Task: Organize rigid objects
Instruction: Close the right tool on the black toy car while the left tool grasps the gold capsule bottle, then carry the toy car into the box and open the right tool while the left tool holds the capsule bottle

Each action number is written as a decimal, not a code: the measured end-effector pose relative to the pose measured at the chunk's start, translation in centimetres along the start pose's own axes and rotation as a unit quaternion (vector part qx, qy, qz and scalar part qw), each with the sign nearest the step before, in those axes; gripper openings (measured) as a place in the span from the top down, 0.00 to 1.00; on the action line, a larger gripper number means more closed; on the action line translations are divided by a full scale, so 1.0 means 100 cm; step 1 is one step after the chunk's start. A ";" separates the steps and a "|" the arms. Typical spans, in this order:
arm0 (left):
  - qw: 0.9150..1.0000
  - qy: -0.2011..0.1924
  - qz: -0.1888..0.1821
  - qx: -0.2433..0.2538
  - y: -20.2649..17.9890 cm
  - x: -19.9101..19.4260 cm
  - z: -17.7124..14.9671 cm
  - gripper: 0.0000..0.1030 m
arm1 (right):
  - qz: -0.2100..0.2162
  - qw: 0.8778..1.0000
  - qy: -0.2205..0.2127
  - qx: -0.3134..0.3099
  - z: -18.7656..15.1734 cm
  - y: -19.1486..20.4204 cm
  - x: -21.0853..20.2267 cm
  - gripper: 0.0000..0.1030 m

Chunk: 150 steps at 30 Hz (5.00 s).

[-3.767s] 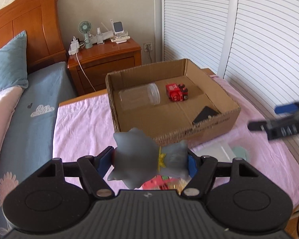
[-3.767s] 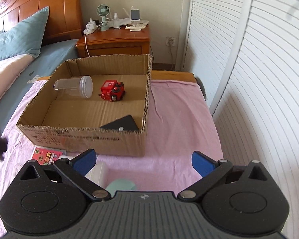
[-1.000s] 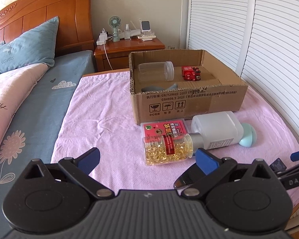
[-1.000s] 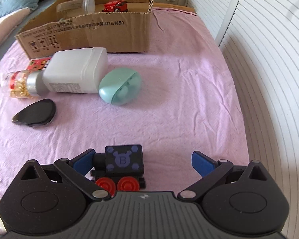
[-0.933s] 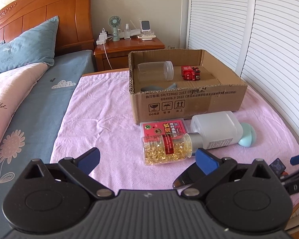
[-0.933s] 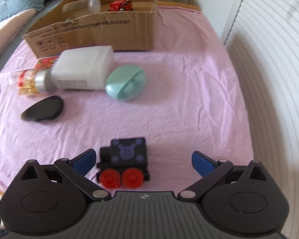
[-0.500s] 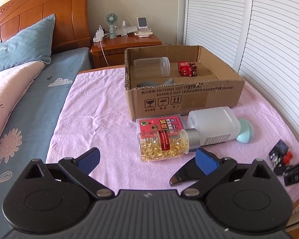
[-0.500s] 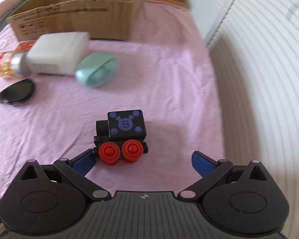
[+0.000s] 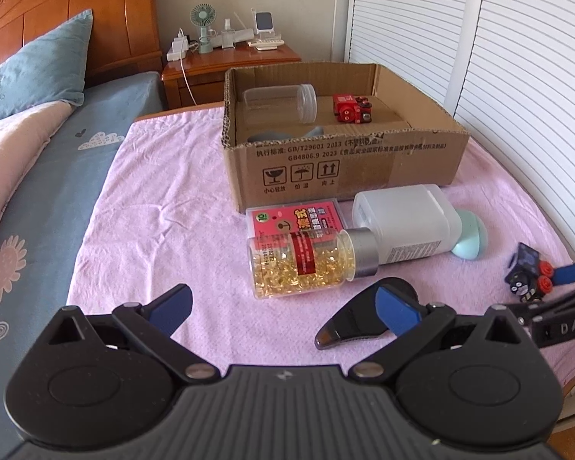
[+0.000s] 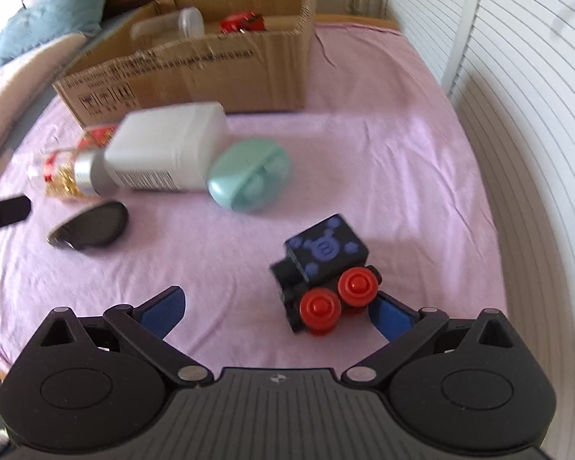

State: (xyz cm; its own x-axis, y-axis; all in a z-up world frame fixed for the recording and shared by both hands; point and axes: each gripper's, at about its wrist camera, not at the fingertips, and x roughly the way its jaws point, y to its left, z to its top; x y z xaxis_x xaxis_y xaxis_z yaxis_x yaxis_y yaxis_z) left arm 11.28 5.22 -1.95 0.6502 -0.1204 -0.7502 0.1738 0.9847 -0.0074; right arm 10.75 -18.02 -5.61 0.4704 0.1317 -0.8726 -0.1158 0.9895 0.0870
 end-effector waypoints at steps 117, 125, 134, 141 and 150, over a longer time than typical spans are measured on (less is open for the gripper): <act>0.997 -0.009 -0.043 0.065 0.016 -0.005 0.043 0.09 | -0.003 0.980 -0.128 -0.150 0.055 0.028 -0.056 0.46; 0.998 -0.023 -0.032 0.057 0.028 -0.011 0.055 0.09 | 0.007 0.970 -0.161 -0.181 0.109 0.039 -0.058 0.46; 0.998 -0.033 -0.021 0.043 0.039 -0.005 0.064 0.09 | 0.023 0.969 -0.150 -0.195 0.173 0.058 -0.013 0.46; 0.998 -0.035 -0.016 0.042 0.044 0.001 0.069 0.09 | 0.041 0.974 -0.118 -0.191 0.193 0.071 0.031 0.46; 0.998 -0.032 -0.012 0.046 0.042 0.005 0.075 0.09 | 0.059 0.975 -0.130 -0.170 0.177 0.067 0.020 0.00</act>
State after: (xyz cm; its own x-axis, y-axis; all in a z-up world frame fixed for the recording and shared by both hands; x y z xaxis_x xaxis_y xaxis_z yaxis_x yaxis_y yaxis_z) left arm 17.90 8.40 2.58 0.6907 -0.1549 -0.7063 0.2548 0.9663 0.0373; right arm 26.40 -10.03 1.70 0.6367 0.2990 -0.7108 -0.4460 0.8947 -0.0231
